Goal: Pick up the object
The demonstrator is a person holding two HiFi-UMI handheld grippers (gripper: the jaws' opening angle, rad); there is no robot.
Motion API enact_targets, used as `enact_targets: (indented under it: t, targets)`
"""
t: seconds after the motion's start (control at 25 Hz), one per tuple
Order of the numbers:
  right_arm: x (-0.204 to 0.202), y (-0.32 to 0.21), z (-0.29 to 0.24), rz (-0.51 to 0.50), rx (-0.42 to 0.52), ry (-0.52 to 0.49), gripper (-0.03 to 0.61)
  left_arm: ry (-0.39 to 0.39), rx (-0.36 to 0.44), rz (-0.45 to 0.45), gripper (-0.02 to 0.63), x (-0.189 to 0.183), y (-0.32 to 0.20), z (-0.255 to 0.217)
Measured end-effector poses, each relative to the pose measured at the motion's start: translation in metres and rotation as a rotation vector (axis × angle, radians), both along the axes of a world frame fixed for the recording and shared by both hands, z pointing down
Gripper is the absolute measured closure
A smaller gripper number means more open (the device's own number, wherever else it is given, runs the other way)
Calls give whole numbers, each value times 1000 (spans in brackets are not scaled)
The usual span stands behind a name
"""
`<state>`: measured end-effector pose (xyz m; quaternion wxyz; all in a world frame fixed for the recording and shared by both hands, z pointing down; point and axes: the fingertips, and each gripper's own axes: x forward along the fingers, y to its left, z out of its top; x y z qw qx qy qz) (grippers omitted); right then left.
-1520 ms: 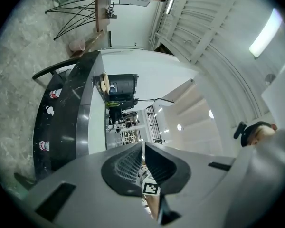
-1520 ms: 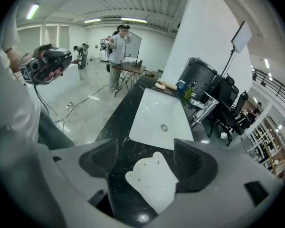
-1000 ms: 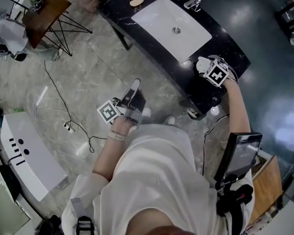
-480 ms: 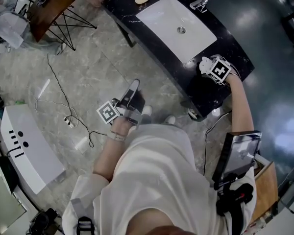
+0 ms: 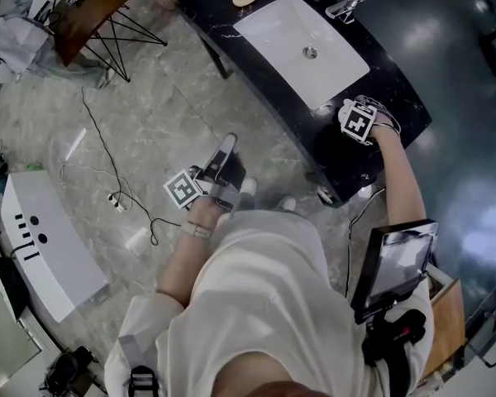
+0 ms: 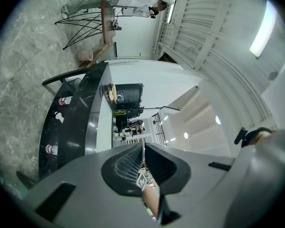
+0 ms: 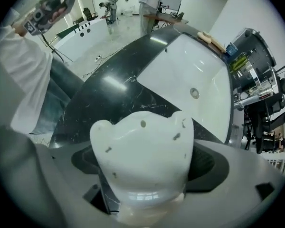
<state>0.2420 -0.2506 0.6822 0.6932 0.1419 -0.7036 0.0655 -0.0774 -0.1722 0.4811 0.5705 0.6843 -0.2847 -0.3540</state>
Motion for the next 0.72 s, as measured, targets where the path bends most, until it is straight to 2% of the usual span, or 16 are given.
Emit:
enact_targets:
  t: [0.2,0.52,0.72]
  targets:
    - [5,1,4,24,-57,24,105,1,-7,-9,606,-4,0,2]
    - [4,-7,14,7,-120,39,78,3,-15,-15,606,-8,-1,7]
    - [3,-6,13,3,-118,35,78,9,-23,-32,606,-16,2,9]
